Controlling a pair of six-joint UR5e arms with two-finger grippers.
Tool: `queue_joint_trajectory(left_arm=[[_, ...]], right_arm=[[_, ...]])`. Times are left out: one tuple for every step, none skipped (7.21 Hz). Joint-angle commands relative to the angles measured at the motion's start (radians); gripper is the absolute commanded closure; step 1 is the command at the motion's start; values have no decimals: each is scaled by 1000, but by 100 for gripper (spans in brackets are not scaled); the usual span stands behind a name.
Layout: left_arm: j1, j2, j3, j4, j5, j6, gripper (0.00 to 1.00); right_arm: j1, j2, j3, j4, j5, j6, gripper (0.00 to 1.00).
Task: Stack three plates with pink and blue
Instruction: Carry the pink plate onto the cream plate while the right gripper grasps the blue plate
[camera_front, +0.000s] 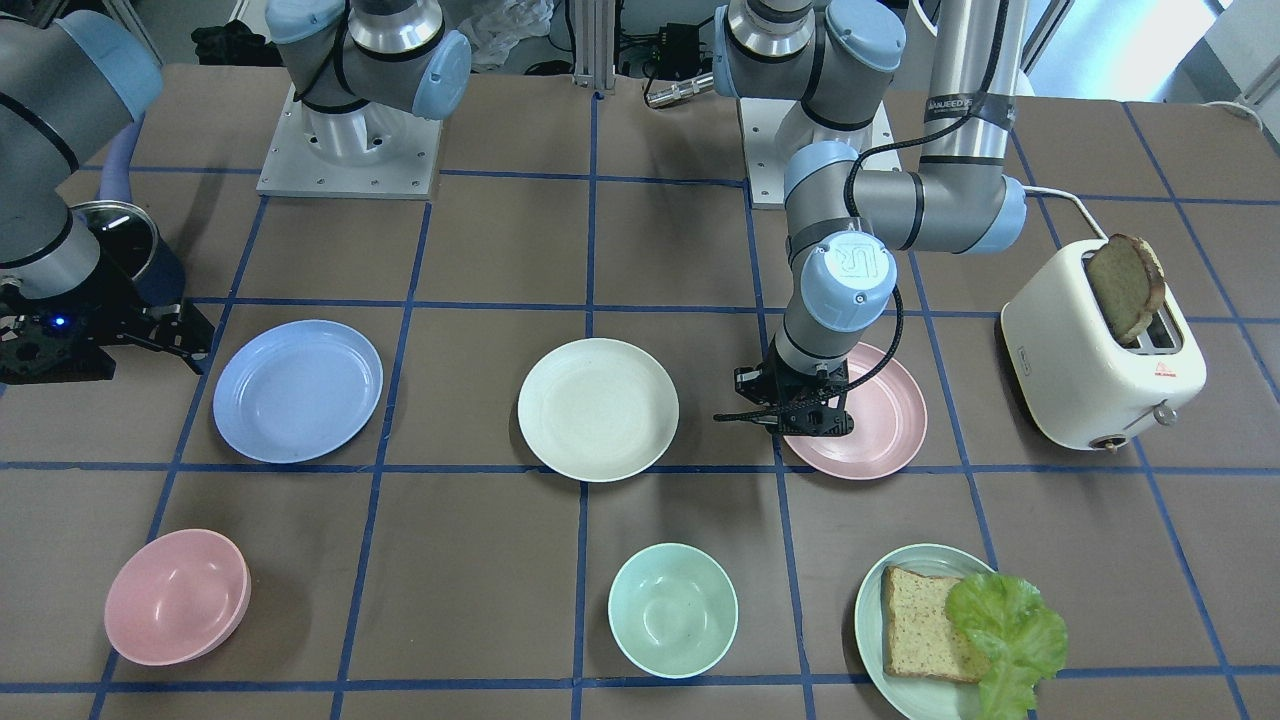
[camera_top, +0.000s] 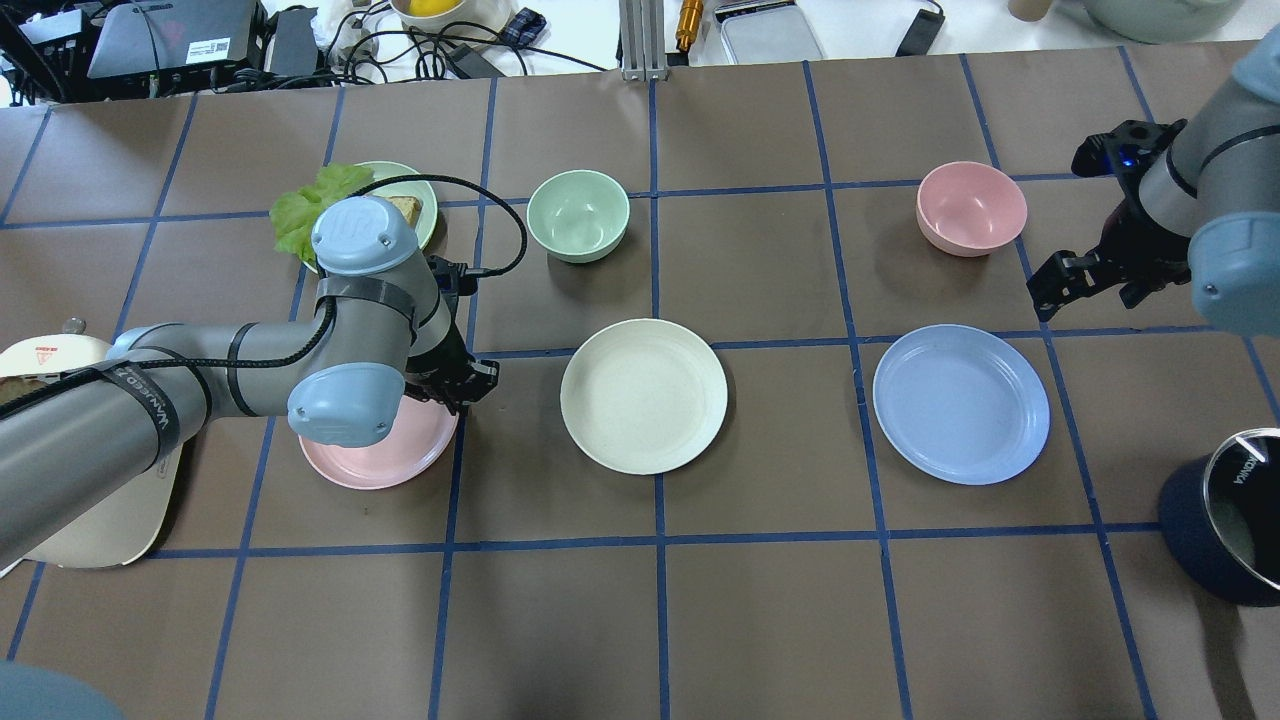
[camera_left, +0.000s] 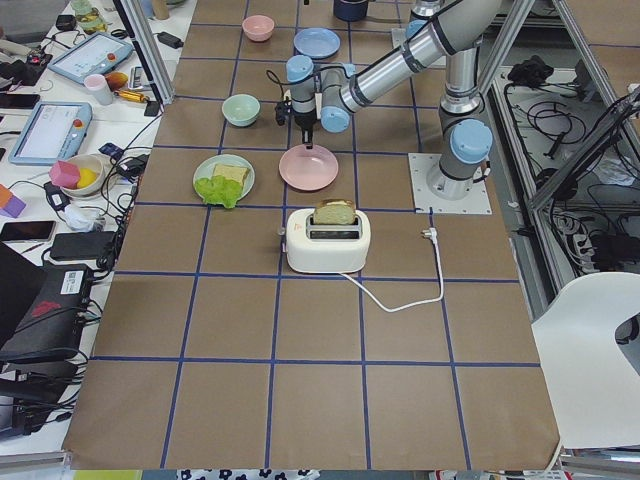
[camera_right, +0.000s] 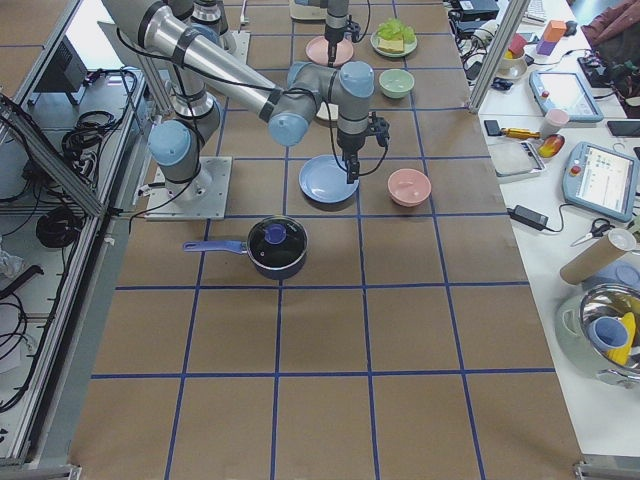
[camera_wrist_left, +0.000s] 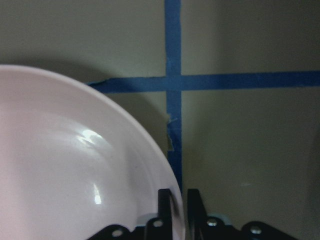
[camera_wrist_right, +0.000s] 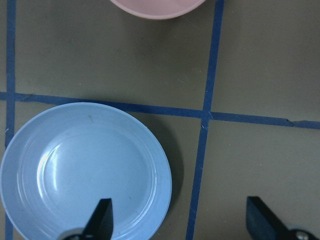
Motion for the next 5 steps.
queue_joint_trajectory(left_arm=[[-9, 4, 4, 0, 2, 9, 100], [-20, 16, 7, 0, 2, 10, 100], [-55, 28, 45, -15, 19, -4, 100], [-113, 19, 115, -79, 25, -38, 100], [-156, -2, 191, -143, 26, -108, 100]], right_arm=[[-16, 4, 63, -52, 2, -11, 6], [-16, 17, 80, -76, 1, -12, 6], [-16, 40, 93, -107, 2, -12, 8], [-16, 69, 95, -132, 2, -17, 12], [-16, 85, 95, -150, 2, -17, 15]])
